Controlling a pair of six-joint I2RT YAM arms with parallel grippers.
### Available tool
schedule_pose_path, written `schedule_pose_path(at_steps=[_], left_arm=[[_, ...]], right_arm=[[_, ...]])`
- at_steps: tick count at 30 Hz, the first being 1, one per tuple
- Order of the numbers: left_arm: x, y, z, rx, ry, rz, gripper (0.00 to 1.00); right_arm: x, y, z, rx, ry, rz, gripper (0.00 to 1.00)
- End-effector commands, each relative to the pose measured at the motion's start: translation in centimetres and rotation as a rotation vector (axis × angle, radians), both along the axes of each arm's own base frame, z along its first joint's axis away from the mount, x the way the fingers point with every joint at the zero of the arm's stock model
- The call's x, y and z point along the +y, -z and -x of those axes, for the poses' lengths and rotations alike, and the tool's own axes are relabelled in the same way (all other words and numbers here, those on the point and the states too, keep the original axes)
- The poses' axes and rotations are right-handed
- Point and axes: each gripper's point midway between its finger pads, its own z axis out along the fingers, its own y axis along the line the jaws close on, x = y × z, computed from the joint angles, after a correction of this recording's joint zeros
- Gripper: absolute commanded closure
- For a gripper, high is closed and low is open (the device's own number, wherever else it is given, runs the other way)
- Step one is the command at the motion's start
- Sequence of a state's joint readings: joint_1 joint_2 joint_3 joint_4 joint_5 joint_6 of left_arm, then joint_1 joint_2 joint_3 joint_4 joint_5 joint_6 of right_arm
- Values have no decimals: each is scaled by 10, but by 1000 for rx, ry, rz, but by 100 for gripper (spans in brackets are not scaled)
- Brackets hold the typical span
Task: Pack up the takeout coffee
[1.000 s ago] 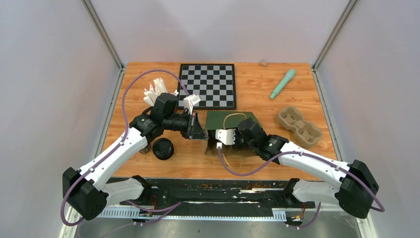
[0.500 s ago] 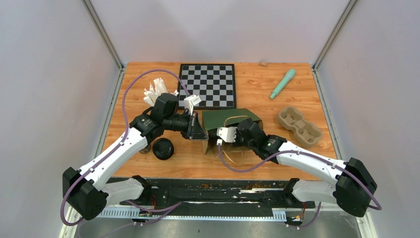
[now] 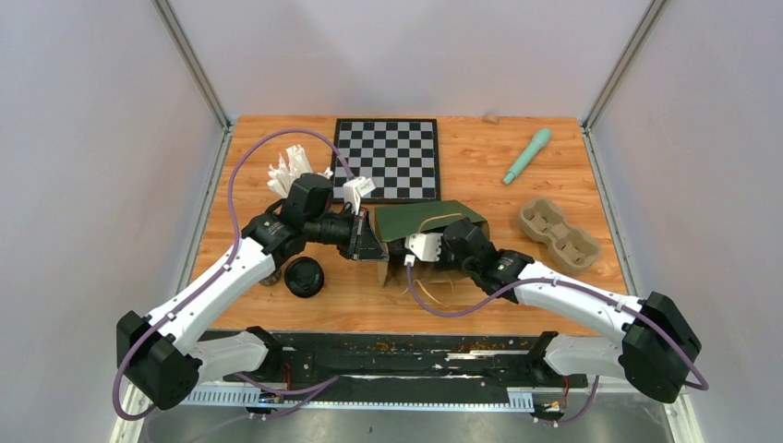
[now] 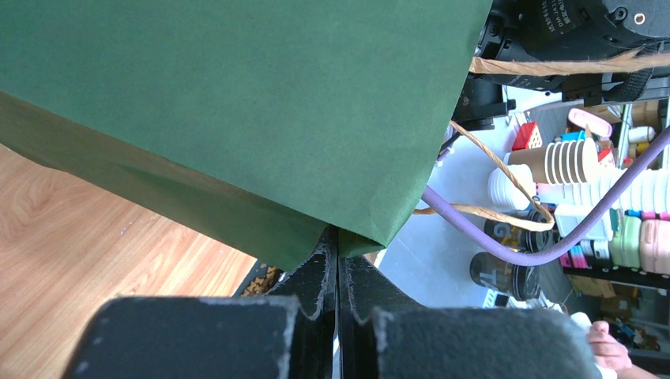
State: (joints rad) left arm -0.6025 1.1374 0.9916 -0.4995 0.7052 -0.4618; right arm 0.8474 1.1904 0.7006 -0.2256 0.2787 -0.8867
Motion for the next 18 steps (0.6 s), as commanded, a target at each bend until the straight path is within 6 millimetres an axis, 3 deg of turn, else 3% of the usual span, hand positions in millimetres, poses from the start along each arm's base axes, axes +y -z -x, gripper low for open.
schedule_pose_path(at_steps=[1,8,18], left_arm=[[-4,-15,5,-30,41,24,100],[-2,-15,5,-31,34,23,100],[-4,-17,5,-31,40,35,100]], right_arm=[[2,-13,-8,-31,41,-66,91],[1,-25,-5,-38,34,-92,91],[-1,-31,20,7,-49,-139,92]])
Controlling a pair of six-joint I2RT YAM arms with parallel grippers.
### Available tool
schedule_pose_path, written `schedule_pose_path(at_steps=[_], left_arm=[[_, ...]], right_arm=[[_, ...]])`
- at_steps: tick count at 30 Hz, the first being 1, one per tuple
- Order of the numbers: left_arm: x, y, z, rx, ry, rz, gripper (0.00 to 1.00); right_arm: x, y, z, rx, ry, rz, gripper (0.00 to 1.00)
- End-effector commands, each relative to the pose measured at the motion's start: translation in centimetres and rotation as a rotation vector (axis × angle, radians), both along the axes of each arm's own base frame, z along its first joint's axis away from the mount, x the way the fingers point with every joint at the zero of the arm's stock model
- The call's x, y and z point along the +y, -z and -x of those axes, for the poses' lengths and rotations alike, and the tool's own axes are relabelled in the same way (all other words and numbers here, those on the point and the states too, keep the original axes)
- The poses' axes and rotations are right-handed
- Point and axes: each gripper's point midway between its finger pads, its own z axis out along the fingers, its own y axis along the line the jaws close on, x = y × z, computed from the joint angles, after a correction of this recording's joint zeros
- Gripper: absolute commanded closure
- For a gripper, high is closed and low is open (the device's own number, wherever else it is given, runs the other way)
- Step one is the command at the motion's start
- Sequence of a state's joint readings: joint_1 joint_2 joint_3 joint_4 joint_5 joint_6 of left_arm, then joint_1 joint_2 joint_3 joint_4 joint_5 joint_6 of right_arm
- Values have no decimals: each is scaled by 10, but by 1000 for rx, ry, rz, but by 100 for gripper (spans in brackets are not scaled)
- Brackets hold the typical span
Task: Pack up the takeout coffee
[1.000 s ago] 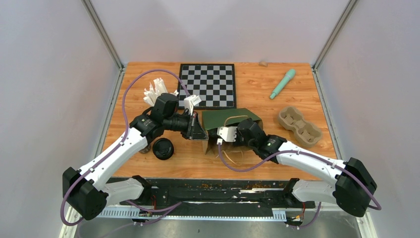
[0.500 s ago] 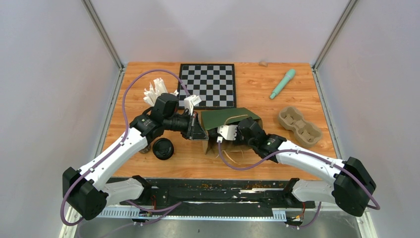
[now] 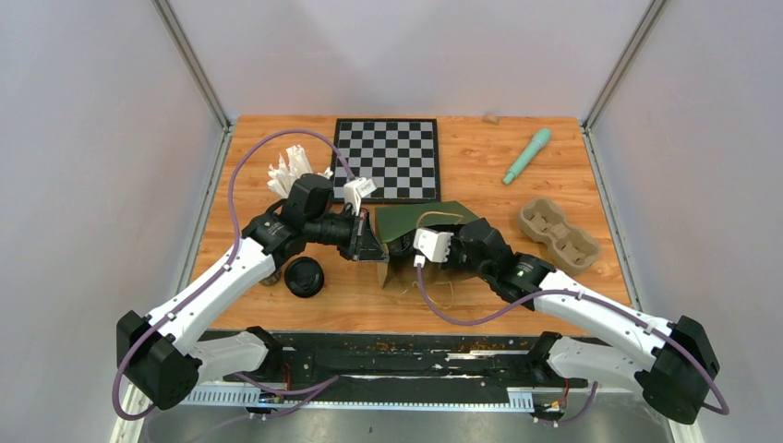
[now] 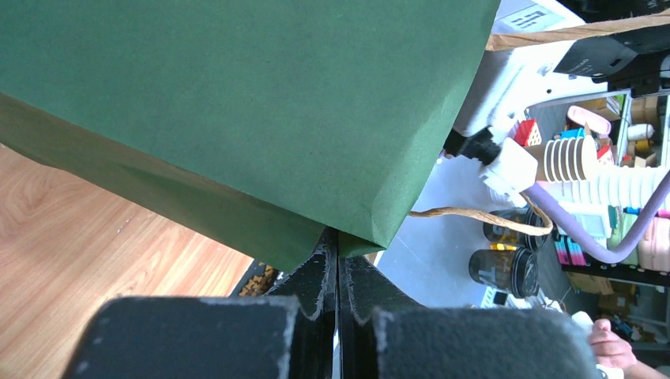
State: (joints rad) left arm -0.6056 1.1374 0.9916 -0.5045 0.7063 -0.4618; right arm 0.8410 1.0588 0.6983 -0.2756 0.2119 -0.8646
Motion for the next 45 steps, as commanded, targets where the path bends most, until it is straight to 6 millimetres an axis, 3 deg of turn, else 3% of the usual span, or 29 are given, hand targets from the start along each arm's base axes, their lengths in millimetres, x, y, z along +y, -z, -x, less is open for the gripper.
schedule_pose_path(at_steps=[1,21,31,36,45], left_arm=[[-4,-18,4,-36,38,38,100],[-8,-22,4,-29,34,44,100],[-10,-25,-1,-18,15,38,100],[-13,-26,-6,-12,5,29,100],[-14,-28,-13,-1,-7,-1,100]], right_arm=[[1,-5,8,21,-19,-44,92],[32,-24,25,96,-151,-172,88],[24,-43,43,103,-173,-234,84],[20,-62,50,93,-185,-251,76],[7,-102,65,73,-194,-293,72]])
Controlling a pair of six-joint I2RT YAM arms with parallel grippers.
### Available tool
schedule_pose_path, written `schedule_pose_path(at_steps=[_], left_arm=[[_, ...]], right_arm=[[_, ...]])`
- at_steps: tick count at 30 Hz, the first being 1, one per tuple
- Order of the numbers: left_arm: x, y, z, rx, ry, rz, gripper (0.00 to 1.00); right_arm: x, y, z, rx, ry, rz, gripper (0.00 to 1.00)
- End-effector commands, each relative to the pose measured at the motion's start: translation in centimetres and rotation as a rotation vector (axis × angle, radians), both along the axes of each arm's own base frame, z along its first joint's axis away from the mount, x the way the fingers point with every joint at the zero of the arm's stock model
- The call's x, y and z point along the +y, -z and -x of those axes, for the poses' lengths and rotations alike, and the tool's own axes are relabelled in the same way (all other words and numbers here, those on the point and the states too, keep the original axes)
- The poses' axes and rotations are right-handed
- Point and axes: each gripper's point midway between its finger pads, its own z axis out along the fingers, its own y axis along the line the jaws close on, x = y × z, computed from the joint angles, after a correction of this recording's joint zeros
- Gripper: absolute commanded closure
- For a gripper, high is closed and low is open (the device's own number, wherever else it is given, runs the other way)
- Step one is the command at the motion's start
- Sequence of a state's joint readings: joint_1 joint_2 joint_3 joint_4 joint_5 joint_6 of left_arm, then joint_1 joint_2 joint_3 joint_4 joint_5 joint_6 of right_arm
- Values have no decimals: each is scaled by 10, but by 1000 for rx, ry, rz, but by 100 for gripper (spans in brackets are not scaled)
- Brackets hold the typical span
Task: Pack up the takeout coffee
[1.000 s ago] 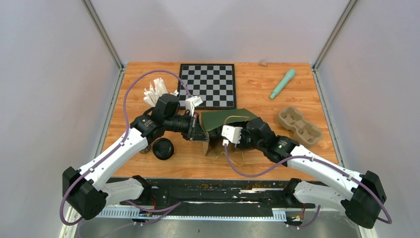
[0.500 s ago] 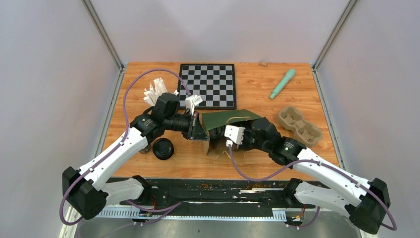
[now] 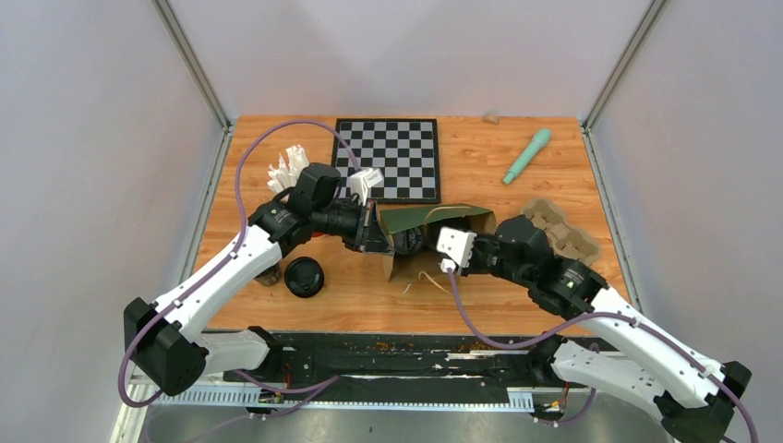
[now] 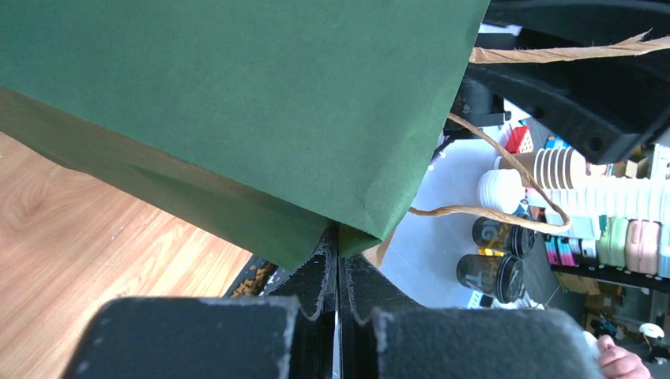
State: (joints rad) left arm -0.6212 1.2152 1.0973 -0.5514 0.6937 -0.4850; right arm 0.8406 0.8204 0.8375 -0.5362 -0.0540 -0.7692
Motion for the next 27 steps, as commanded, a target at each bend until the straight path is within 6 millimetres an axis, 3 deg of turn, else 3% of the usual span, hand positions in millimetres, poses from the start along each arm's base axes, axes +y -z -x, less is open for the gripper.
schedule_pose_path(at_steps=[1,8,15,22,27], left_arm=[[-3,-17,-4,-33,-3,12,100],[-5,-23,-6,-23,-8,14,100],[-8,-37,-11,-16,-27,23,100],[-10,-50,-18,10,-62,13,100],[-8,-45,-18,41,-93,10,99]], right_arm=[[-4,-35,9,-4,-3,-69,72],[-1,-94,17,-59,-17,-234,70],[-16,-150,10,-95,116,-394,64],[-47,-169,-20,-88,436,-532,52],[-47,-167,-27,-14,523,-558,51]])
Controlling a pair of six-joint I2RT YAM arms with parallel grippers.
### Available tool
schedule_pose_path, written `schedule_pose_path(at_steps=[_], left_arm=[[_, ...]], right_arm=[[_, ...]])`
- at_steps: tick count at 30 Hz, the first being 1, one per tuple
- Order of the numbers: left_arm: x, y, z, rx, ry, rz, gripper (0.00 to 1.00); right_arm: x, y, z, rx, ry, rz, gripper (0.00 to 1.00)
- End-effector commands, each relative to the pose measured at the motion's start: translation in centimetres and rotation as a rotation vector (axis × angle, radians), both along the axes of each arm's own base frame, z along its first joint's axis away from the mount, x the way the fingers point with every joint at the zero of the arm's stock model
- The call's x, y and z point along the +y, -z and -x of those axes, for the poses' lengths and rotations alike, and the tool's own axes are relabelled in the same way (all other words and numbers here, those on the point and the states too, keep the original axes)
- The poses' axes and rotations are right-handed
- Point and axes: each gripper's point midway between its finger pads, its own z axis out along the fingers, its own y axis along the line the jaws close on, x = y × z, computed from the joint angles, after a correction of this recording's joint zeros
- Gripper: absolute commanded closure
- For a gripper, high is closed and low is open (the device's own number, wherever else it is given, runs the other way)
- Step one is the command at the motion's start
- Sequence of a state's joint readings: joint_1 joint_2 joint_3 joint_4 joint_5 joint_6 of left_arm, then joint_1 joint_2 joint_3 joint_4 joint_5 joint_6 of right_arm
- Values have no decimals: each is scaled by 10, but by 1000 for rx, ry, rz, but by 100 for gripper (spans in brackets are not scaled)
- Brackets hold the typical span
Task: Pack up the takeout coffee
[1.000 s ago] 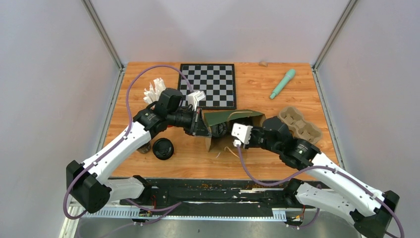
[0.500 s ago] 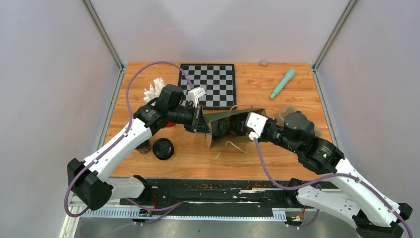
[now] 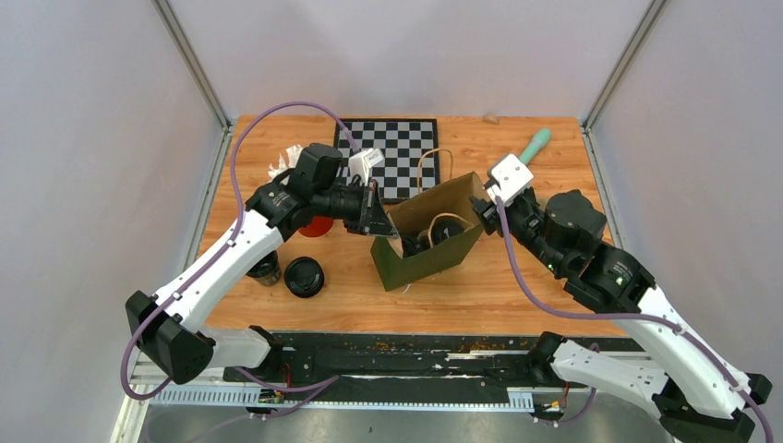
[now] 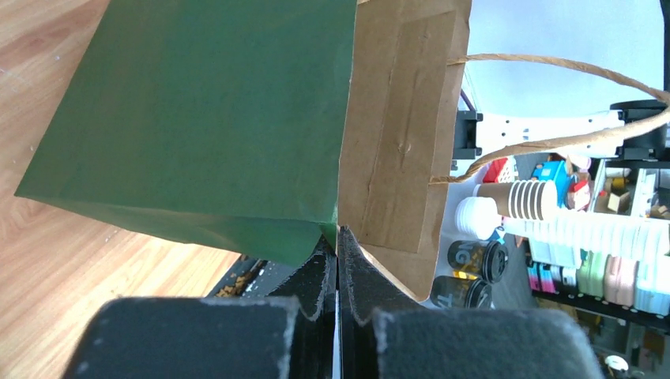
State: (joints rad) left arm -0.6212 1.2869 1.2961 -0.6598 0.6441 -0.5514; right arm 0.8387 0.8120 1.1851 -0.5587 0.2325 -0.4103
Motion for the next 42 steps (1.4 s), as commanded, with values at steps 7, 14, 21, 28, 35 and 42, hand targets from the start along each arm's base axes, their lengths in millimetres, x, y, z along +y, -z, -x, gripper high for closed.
schedule_pose_path(at_steps=[7,14,21,28,35,42], left_arm=[[7,-1,0,34,-81,-19,93],[13,0,-5,37,-139,-43,85],[17,-3,-9,27,-180,-53,71],[24,-14,-17,-16,-210,-73,55],[36,-33,-31,-78,-256,-94,40],[60,-49,-52,-162,-355,-188,34]], right_arm=[[-14,-4,-8,95,168,-164,50],[-14,5,-7,125,177,-168,50],[-14,6,-8,114,170,-133,48],[-17,8,-9,105,177,-100,45],[-13,12,-2,142,145,-125,34],[-9,15,1,167,122,-127,10]])
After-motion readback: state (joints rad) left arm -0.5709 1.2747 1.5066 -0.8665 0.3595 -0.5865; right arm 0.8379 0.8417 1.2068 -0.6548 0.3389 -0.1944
